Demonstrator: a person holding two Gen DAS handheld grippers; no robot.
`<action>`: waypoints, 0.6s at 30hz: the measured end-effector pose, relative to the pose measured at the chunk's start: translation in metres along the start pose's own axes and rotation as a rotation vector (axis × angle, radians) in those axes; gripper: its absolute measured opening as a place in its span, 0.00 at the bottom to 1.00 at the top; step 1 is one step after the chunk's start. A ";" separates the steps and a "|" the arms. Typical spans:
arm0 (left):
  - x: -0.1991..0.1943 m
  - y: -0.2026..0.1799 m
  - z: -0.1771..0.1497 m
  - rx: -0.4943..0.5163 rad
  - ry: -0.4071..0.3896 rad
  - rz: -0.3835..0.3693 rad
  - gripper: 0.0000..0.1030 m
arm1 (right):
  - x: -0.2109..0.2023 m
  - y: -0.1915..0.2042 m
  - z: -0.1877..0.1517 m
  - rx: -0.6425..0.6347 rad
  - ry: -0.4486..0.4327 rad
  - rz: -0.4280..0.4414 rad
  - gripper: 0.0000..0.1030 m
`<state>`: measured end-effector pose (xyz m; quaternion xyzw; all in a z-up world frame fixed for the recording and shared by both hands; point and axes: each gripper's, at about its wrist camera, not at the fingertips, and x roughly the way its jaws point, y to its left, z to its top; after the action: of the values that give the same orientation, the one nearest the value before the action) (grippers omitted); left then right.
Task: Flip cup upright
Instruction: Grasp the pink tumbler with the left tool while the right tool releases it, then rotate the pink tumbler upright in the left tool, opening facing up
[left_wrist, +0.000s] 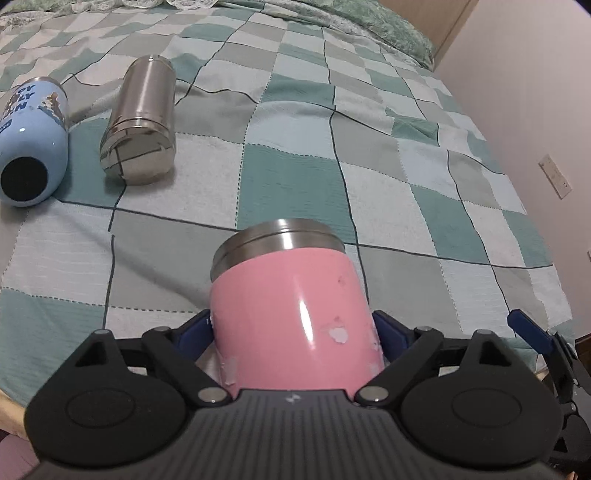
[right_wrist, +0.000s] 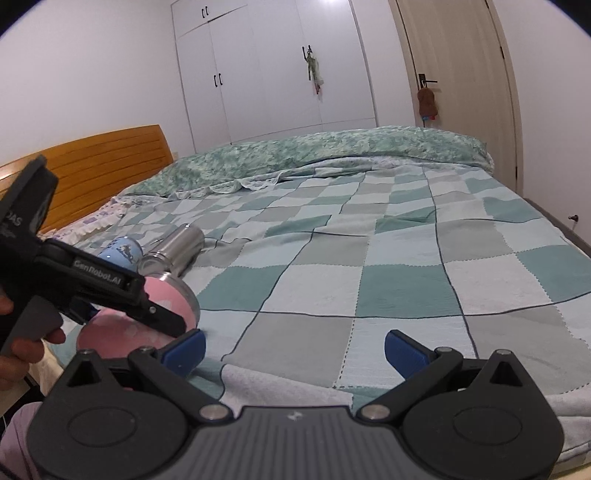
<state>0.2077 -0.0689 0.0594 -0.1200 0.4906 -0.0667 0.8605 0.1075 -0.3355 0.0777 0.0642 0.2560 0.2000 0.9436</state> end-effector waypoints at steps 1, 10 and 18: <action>-0.001 -0.001 0.000 -0.001 0.000 0.004 0.88 | -0.001 -0.001 -0.001 0.004 0.001 -0.001 1.00; -0.007 -0.010 -0.004 0.035 -0.029 0.014 0.87 | -0.010 -0.013 -0.006 0.041 0.004 -0.030 1.00; -0.021 -0.020 -0.011 0.082 -0.083 -0.006 0.86 | -0.016 -0.008 -0.009 0.052 0.010 -0.037 1.00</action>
<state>0.1876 -0.0850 0.0769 -0.0888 0.4512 -0.0842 0.8840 0.0932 -0.3494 0.0755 0.0831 0.2669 0.1763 0.9438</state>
